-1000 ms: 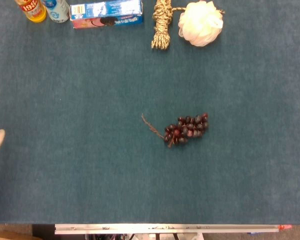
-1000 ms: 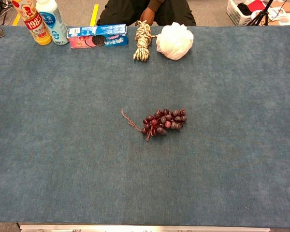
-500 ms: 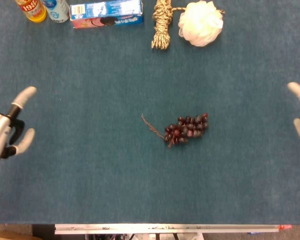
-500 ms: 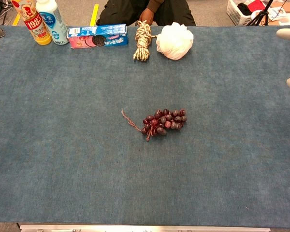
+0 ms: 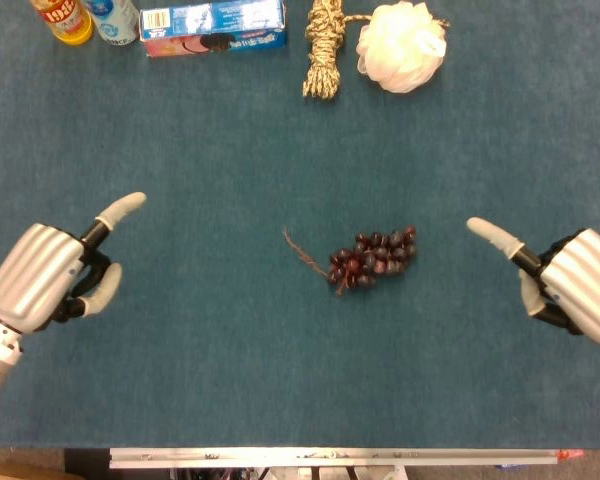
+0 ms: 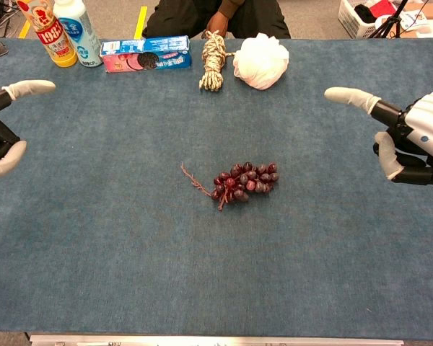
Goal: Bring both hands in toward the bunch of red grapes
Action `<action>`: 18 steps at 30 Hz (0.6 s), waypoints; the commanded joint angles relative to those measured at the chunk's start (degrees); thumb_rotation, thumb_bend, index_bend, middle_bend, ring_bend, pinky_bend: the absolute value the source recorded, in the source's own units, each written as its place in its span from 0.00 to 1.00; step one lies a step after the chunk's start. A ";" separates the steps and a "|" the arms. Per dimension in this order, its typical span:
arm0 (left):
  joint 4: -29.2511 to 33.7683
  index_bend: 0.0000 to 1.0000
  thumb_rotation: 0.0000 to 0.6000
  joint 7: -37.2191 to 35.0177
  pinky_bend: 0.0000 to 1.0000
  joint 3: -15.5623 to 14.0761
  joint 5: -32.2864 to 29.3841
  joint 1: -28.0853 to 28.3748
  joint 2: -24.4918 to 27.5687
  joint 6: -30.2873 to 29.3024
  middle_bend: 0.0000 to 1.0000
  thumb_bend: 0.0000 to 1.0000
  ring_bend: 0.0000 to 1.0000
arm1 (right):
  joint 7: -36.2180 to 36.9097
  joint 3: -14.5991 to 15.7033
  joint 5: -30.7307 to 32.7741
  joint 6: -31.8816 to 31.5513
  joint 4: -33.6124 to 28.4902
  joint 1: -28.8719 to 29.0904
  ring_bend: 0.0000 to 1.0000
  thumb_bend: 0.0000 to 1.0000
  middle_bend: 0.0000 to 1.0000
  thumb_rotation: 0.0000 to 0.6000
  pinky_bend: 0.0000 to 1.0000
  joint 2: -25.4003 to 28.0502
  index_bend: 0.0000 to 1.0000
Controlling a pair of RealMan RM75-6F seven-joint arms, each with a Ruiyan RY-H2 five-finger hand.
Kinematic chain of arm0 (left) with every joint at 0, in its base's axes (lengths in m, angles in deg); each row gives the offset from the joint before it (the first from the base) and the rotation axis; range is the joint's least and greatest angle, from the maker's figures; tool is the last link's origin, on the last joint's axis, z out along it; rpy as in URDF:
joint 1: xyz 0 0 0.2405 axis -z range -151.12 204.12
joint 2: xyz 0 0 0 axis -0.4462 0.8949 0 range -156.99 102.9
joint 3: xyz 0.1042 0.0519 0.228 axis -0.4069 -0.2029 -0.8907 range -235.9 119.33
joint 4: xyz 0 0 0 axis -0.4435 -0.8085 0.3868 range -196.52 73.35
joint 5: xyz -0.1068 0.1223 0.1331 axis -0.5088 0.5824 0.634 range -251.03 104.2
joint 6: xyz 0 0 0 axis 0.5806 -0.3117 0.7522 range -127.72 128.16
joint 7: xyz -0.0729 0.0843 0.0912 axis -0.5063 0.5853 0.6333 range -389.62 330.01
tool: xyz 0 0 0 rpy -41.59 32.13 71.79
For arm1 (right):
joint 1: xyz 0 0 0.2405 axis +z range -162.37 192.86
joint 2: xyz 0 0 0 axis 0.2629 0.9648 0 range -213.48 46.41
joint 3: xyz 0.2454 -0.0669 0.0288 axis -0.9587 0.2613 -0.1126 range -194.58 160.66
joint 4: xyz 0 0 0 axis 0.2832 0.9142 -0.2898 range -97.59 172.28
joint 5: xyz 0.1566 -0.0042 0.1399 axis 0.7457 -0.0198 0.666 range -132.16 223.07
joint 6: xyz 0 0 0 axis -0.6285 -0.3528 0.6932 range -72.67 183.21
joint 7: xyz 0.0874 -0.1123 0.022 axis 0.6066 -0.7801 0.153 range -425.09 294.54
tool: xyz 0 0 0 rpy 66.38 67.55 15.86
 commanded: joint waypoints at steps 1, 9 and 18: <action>0.68 0.00 1.00 0.30 0.97 -0.06 0.28 0.53 -0.61 0.17 0.95 0.57 1.00 | -0.19 0.39 -0.16 0.38 -0.12 0.42 1.00 0.86 1.00 1.00 1.00 -0.63 0.00; 3.03 0.00 1.00 1.15 0.97 -0.81 2.23 1.30 -1.54 -0.87 0.95 0.57 1.00 | -1.11 1.32 -1.73 -1.27 -0.15 0.70 1.00 0.86 1.00 1.00 1.00 -1.51 0.00; 3.82 0.00 1.00 1.61 0.97 -1.48 4.98 0.58 -3.15 -5.09 0.94 0.57 1.00 | -1.74 1.90 -4.85 -6.21 1.38 -0.01 1.00 0.86 1.00 1.00 1.00 -2.87 0.00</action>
